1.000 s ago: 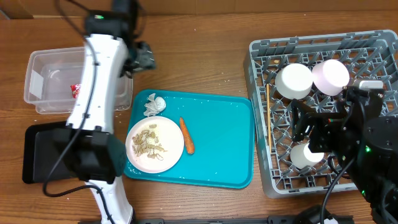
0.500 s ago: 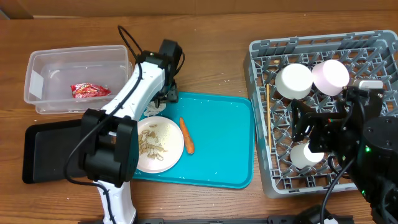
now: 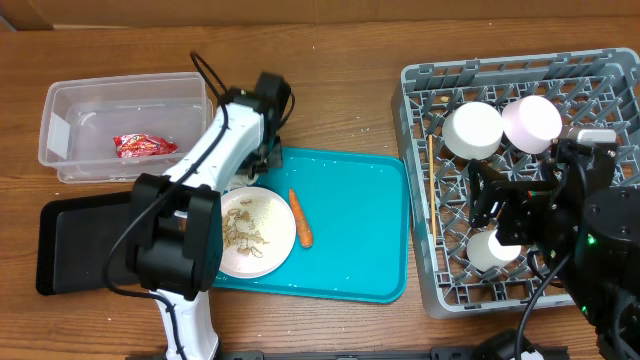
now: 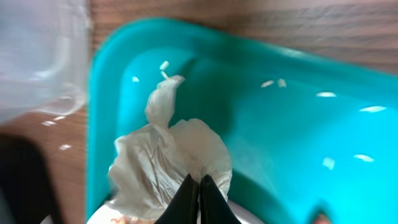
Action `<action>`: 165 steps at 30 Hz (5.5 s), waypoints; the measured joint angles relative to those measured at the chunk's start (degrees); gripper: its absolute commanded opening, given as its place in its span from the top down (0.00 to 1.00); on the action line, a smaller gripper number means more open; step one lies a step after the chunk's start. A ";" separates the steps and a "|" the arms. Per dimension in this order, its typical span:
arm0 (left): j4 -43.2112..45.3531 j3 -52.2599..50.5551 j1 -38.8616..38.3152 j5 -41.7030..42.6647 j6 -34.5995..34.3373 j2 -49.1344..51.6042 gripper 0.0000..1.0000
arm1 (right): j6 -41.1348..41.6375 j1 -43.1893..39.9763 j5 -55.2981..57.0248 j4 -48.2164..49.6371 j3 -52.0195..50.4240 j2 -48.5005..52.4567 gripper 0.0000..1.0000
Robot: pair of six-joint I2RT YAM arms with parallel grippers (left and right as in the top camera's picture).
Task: Sort waste into correct bins and load items into the dishwasher
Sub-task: 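Grasp the crumpled tissue with the left gripper and drop it in the bin, then grasp the carrot with the left gripper and place it on the black tray, then grasp the white plate with the left gripper and carry it left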
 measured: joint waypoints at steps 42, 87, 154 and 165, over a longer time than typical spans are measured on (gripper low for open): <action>-23.98 11.26 -20.00 5.31 -20.98 -0.04 0.52 | 0.02 0.00 0.00 0.00 0.00 0.00 0.00; 2.58 -12.66 -20.81 13.73 -24.74 -0.68 0.81 | 0.04 0.00 -0.02 0.02 0.00 0.00 0.00; -23.17 -5.33 12.50 -3.04 -20.50 -31.10 0.07 | 0.04 0.00 -0.02 0.04 0.00 0.00 0.00; 3.30 -25.90 -20.09 2.62 -4.59 -29.03 0.13 | 0.02 0.00 -0.02 0.00 0.00 -0.02 0.00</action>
